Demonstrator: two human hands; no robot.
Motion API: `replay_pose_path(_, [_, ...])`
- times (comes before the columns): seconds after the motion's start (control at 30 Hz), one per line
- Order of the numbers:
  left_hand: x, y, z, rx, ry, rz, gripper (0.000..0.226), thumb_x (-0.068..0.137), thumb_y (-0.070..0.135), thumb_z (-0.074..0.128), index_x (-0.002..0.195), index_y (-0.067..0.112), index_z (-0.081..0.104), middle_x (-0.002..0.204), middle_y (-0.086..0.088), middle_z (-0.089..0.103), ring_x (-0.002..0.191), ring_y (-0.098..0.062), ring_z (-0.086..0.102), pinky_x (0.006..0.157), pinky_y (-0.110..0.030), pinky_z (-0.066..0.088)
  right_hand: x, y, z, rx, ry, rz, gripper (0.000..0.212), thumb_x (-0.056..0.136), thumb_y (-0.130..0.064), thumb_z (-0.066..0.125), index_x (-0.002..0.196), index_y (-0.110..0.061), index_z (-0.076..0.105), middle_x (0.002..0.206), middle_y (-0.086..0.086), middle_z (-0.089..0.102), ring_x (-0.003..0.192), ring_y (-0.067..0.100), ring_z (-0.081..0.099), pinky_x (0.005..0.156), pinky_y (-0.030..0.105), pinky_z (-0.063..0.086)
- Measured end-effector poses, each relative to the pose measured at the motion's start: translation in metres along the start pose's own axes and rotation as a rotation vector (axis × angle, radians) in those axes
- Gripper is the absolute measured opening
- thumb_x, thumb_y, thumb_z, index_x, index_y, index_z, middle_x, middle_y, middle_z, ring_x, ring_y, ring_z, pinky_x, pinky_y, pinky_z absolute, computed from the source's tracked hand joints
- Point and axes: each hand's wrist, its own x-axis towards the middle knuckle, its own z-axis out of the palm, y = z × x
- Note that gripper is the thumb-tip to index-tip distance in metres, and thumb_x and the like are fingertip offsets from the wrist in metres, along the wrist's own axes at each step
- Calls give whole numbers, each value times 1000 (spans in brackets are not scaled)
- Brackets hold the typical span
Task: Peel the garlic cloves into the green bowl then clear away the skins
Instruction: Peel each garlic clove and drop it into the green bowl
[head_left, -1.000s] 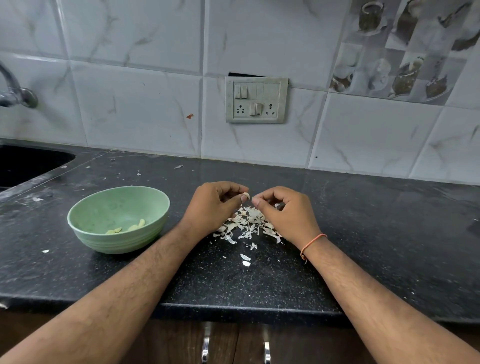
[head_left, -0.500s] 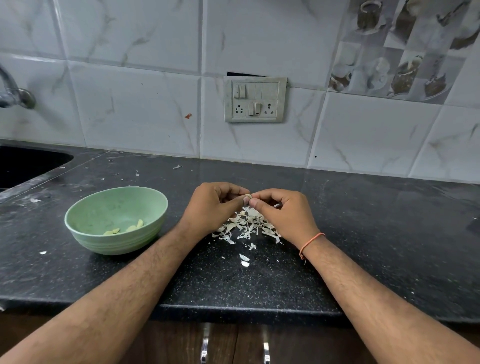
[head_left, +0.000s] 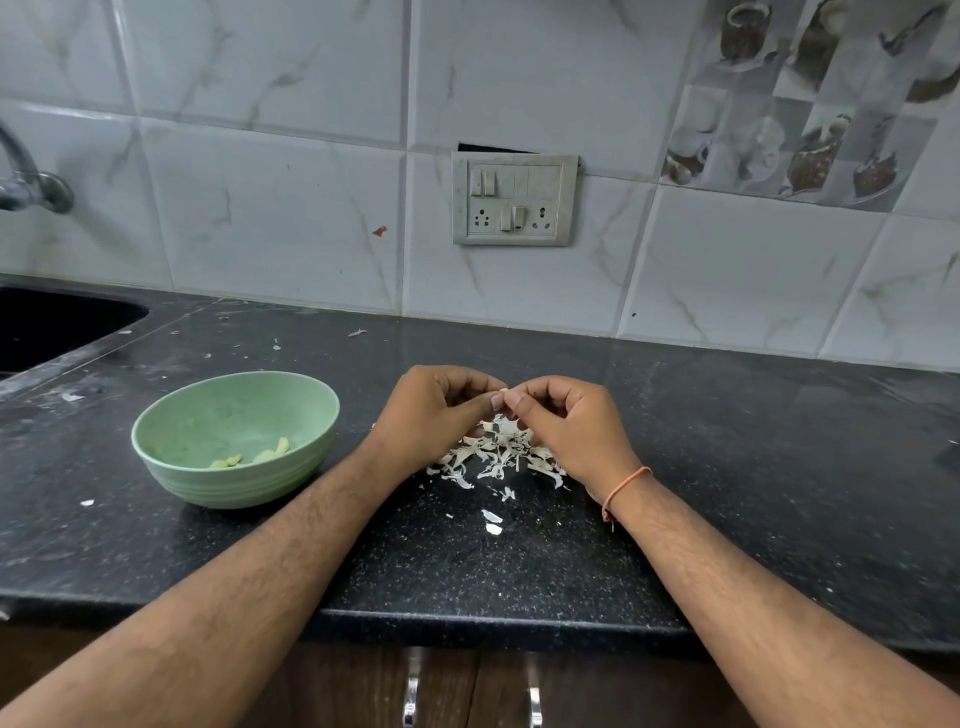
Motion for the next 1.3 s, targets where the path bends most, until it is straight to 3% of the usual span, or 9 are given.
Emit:
replay_pose_path(0.2, [1, -5, -1, -52, -13, -61, 14, 96, 21, 80, 108, 16, 82, 92, -2, 82, 80, -20, 76, 86, -52, 65, 1, 2, 0, -15, 4, 11, 10, 96, -30, 78, 93, -22, 83, 81, -1, 79, 70, 22, 70, 73, 55, 63])
replay_pose_path(0.27, [1, -3, 0, -39, -8, -56, 12, 96, 20, 79, 108, 16, 82, 90, -1, 82, 78, -18, 75, 85, -51, 66, 0, 2, 1, -16, 0, 10, 11, 97, -30, 77, 91, -22, 82, 80, 0, 78, 68, 26, 70, 70, 54, 63])
replay_pose_path(0.4, [0, -2, 0, -33, 11, -45, 9, 97, 15, 78, 105, 14, 82, 87, -3, 81, 77, -21, 75, 78, -44, 67, 0, -1, 1, 44, -11, 50, 12, 99, -24, 75, 92, -17, 82, 81, 1, 79, 68, 12, 69, 64, 35, 60])
replay_pose_path(0.5, [-2, 0, 1, -35, 29, -47, 6, 96, 15, 79, 101, 14, 81, 86, -4, 81, 79, -27, 76, 74, -41, 67, 0, -1, 2, 58, -15, 77, 12, 100, -25, 74, 93, -17, 82, 83, 1, 79, 73, 20, 72, 67, 41, 64])
replay_pose_path(0.63, [-2, 3, 2, -70, 44, -71, 8, 96, 17, 77, 102, 17, 81, 87, -5, 81, 82, -19, 76, 70, -34, 65, 2, 2, 2, 34, -14, 84, 11, 99, -26, 75, 94, -19, 82, 82, 0, 79, 71, 18, 71, 72, 46, 65])
replay_pose_path(0.87, [-3, 5, 1, -67, 23, -37, 11, 98, 16, 77, 106, 11, 82, 81, 1, 79, 68, -4, 71, 58, -18, 56, 0, -3, 1, 146, -19, 141, 12, 100, -20, 74, 99, -10, 82, 82, 3, 79, 67, 8, 68, 61, 24, 56])
replay_pose_path(1.1, [-3, 3, 3, 4, 72, -39, 6, 99, 19, 76, 101, 16, 81, 80, -1, 78, 68, -13, 73, 57, -21, 58, -2, -6, 1, 151, -57, 150, 16, 94, -29, 81, 97, -13, 82, 84, 12, 78, 67, 14, 64, 63, 28, 58])
replay_pose_path(1.2, [-2, 3, 3, 13, 89, -49, 6, 99, 19, 75, 100, 15, 80, 76, 2, 77, 63, -10, 72, 54, -18, 54, -1, -3, 2, 88, -59, 119, 15, 88, -28, 87, 93, -15, 82, 77, 1, 76, 65, 7, 64, 66, 30, 57])
replay_pose_path(1.3, [-2, 2, 4, 29, 84, -58, 6, 100, 19, 74, 100, 16, 80, 77, 2, 77, 62, -11, 72, 53, -18, 54, 0, 0, 2, 40, -48, 104, 7, 90, -24, 85, 92, -17, 83, 79, 0, 78, 69, 7, 67, 70, 43, 64])
